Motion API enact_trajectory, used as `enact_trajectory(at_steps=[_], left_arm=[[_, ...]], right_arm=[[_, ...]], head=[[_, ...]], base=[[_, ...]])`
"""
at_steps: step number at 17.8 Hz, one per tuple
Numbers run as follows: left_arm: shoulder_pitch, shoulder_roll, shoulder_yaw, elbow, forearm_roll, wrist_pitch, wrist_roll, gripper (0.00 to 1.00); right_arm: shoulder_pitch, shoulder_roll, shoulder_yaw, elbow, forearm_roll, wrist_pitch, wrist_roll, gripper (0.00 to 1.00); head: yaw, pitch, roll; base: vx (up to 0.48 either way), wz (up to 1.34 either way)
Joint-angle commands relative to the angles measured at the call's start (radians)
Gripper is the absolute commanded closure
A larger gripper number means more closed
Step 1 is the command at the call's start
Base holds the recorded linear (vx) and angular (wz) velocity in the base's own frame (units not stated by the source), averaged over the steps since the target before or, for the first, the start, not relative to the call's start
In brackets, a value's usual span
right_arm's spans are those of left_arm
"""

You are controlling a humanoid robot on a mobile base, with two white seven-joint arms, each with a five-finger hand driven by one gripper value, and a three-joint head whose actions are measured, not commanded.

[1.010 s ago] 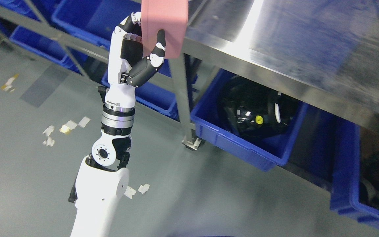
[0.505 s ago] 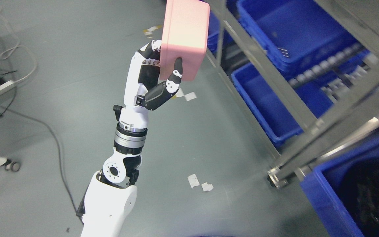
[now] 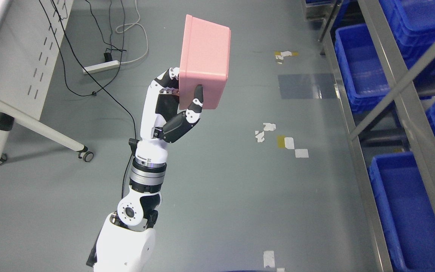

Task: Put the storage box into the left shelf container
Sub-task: 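Hold the pink box aloft in the left hand while turning toward the bin rack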

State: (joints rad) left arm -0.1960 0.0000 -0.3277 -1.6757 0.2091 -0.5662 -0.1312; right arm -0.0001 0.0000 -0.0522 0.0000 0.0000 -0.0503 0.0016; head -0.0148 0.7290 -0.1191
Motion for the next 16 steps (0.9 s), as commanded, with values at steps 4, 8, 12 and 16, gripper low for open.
enact_trajectory(at_steps=[4, 8, 12, 16], left_arm=[[0.018, 0.017, 0.027, -0.001, 0.001, -0.006, -0.001, 0.9], [0.046, 0.017, 0.041, -0.001, 0.009, -0.008, -0.001, 0.9], [0.087, 0.017, 0.035, 0.001, 0.018, -0.009, -0.002, 0.9], [0.112, 0.017, 0.029, 0.002, 0.018, -0.024, -0.004, 0.9]], right_arm=[[-0.003, -0.017, 0.0, -0.017, -0.021, 0.001, -0.005, 0.0], [-0.005, -0.017, 0.0, -0.017, -0.021, 0.0, -0.003, 0.0], [-0.005, -0.017, 0.0, -0.017, -0.021, 0.001, -0.005, 0.0], [-0.003, -0.017, 0.0, -0.017, -0.021, 0.001, -0.005, 0.0]], head=[[0.0, 0.0, 0.0], [0.0, 0.0, 0.0], [0.0, 0.0, 0.0], [0.0, 0.0, 0.0]], base=[[0.436, 0.11], [0.5, 0.04], [0.566, 0.0], [0.62, -0.03]])
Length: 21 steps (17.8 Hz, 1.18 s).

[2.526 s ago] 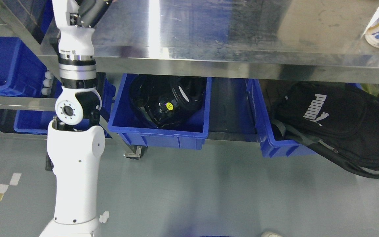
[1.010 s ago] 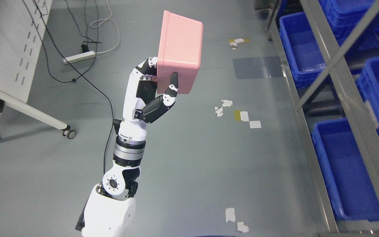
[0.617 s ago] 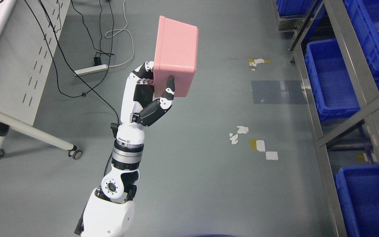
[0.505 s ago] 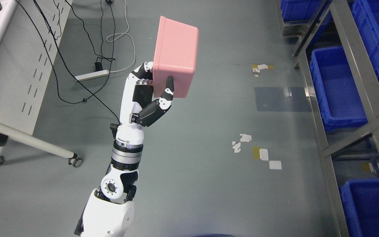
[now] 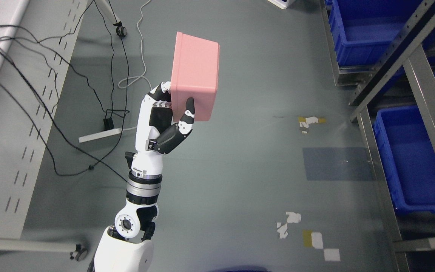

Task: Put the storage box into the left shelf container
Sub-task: 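Hold the pink box aloft in the left hand while turning toward the bin rack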

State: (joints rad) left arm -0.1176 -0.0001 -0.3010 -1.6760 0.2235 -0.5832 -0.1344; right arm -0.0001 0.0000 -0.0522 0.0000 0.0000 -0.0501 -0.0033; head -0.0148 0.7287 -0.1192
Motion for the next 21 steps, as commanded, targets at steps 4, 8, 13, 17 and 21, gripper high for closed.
enact_trajectory(at_steps=[4, 8, 13, 17, 21], left_arm=[[0.053, 0.018, -0.013, 0.012, 0.013, -0.01, -0.007, 0.9], [0.079, 0.018, -0.07, 0.03, 0.02, -0.026, -0.04, 0.9], [0.157, 0.018, -0.15, 0.071, 0.02, -0.038, -0.08, 0.9], [0.214, 0.018, -0.173, 0.11, 0.019, -0.082, -0.086, 0.9], [0.204, 0.018, -0.126, 0.156, 0.016, -0.076, -0.086, 0.9]], right_arm=[[-0.003, -0.017, 0.0, -0.017, -0.021, 0.001, 0.0, 0.0], [-0.004, -0.017, 0.0, -0.017, -0.021, -0.001, 0.0, 0.0], [-0.003, -0.017, 0.0, -0.017, -0.021, 0.001, 0.0, 0.0], [-0.004, -0.017, 0.0, -0.017, -0.021, 0.001, 0.002, 0.0], [-0.003, -0.017, 0.0, -0.017, -0.021, 0.001, 0.002, 0.0]], head=[[0.0, 0.0, 0.0], [0.0, 0.0, 0.0], [0.0, 0.0, 0.0], [0.0, 0.0, 0.0], [0.0, 0.0, 0.0]], base=[[0.665, -0.15], [0.654, -0.44], [0.457, -1.23], [0.305, -1.42], [0.249, -1.25]])
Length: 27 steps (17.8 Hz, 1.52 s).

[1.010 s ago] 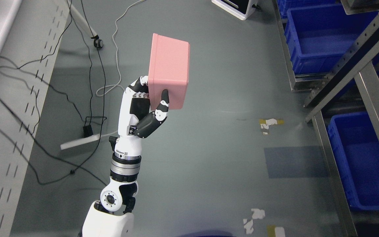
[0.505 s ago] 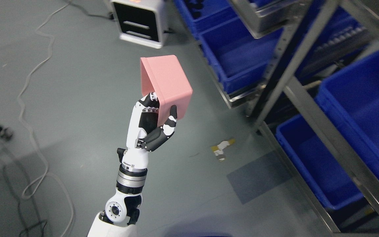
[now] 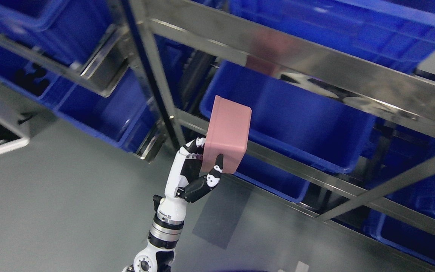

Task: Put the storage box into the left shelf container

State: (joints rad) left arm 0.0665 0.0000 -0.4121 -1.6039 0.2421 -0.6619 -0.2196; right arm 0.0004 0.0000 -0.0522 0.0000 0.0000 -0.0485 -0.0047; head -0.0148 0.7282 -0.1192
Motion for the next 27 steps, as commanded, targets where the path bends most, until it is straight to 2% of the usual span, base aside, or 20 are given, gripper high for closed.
enact_trajectory(at_steps=[1, 4, 7, 9, 12, 14, 17, 18, 21, 23, 25, 27], left_arm=[[0.007, 0.017, 0.004, 0.104, -0.003, 0.004, -0.001, 0.9], [-0.118, 0.017, 0.077, 0.192, -0.038, 0.04, -0.036, 0.9], [-0.256, 0.017, 0.205, 0.31, -0.2, 0.074, -0.134, 0.9], [-0.318, 0.046, 0.292, 0.381, -0.332, 0.082, -0.211, 0.9], [-0.39, 0.067, 0.369, 0.458, -0.484, 0.1, -0.288, 0.9], [-0.424, 0.069, 0.392, 0.505, -0.556, 0.1, -0.294, 0.9], [-0.433, 0.071, 0.42, 0.509, -0.584, 0.1, -0.294, 0.87], [-0.43, 0.074, 0.423, 0.507, -0.584, 0.1, -0.294, 0.81], [-0.424, 0.087, 0.449, 0.506, -0.577, 0.1, -0.296, 0.42], [-0.422, 0.069, 0.496, 0.49, -0.567, 0.09, -0.297, 0.3], [-0.419, 0.017, 0.545, 0.463, -0.519, 0.094, -0.297, 0.16], [-0.418, 0.017, 0.541, 0.452, -0.44, 0.105, -0.285, 0.03]], right_arm=[[-0.005, -0.017, 0.0, -0.017, -0.021, -0.001, 0.002, 0.0], [-0.005, -0.017, 0.0, -0.017, -0.021, -0.001, 0.002, 0.0], [-0.003, -0.017, 0.0, -0.017, -0.021, -0.001, 0.002, 0.0], [-0.003, -0.017, 0.0, -0.017, -0.021, -0.001, 0.002, 0.0], [-0.005, -0.017, 0.0, -0.017, -0.021, -0.001, 0.002, 0.0], [-0.005, -0.017, 0.0, -0.017, -0.021, -0.001, 0.002, 0.0], [-0.003, -0.017, 0.0, -0.017, -0.021, -0.002, 0.002, 0.0], [-0.003, -0.017, 0.0, -0.017, -0.021, -0.001, 0.002, 0.0], [-0.005, -0.017, 0.0, -0.017, -0.021, -0.001, 0.002, 0.0], [-0.005, -0.017, 0.0, -0.017, -0.021, -0.001, 0.002, 0.0], [-0.005, -0.017, 0.0, -0.017, -0.021, -0.002, 0.002, 0.0], [-0.003, -0.017, 0.0, -0.017, -0.021, -0.002, 0.002, 0.0]], head=[[0.0, 0.0, 0.0], [0.0, 0.0, 0.0], [0.0, -0.001, 0.0], [0.0, -0.001, 0.0], [0.0, -0.001, 0.0], [0.0, -0.001, 0.0], [0.0, -0.001, 0.0], [0.0, -0.001, 0.0], [0.0, -0.001, 0.0], [0.0, -0.001, 0.0], [0.0, -0.001, 0.0], [0.0, -0.001, 0.0]], base=[[0.186, -1.1], [0.165, -1.03], [0.135, -0.81], [0.126, -0.61], [0.091, -0.47], [0.076, -0.36], [0.054, -0.25], [0.039, -0.18], [0.026, -0.1], [0.009, -0.03], [0.0, 0.0], [-0.003, 0.01]])
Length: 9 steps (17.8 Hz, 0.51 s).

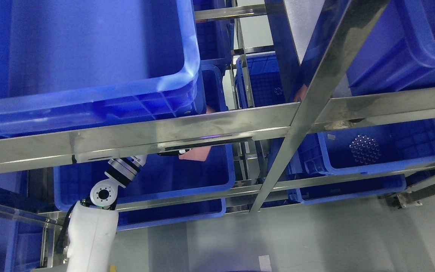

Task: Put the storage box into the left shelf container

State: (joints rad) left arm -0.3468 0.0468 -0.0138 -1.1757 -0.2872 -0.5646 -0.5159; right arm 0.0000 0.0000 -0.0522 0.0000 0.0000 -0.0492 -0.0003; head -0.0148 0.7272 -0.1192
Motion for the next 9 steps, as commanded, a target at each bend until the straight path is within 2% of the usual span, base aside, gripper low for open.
enact_trajectory(at_steps=[1, 3, 6, 8, 9], left_arm=[[-0.004, -0.029, 0.12, 0.01, 0.177, 0.02, 0.02, 0.01], [0.0, -0.029, 0.097, -0.065, 0.342, 0.139, 0.084, 0.01], [0.037, -0.029, 0.094, -0.249, 0.489, 0.326, 0.158, 0.01], [0.087, -0.029, 0.094, -0.37, 0.528, 0.428, 0.166, 0.01], [0.116, -0.029, 0.094, -0.407, 0.528, 0.436, 0.172, 0.01]], right_arm=[[-0.005, -0.017, 0.0, -0.017, -0.021, 0.0, -0.003, 0.0], [-0.003, -0.017, 0.0, -0.017, -0.021, 0.0, -0.003, 0.0], [-0.003, -0.017, 0.0, -0.017, -0.021, 0.0, -0.003, 0.0], [-0.005, -0.017, 0.0, -0.017, -0.021, 0.0, -0.003, 0.0], [-0.003, -0.017, 0.0, -0.017, -0.021, -0.001, -0.003, 0.0]], head=[[0.0, 0.0, 0.0], [0.0, 0.0, 0.0], [0.0, 0.0, 0.0], [0.0, 0.0, 0.0], [0.0, 0.0, 0.0]], base=[[-0.007, 0.01], [0.0, 0.0], [0.0, 0.0], [0.0, 0.0], [0.0, 0.0]])
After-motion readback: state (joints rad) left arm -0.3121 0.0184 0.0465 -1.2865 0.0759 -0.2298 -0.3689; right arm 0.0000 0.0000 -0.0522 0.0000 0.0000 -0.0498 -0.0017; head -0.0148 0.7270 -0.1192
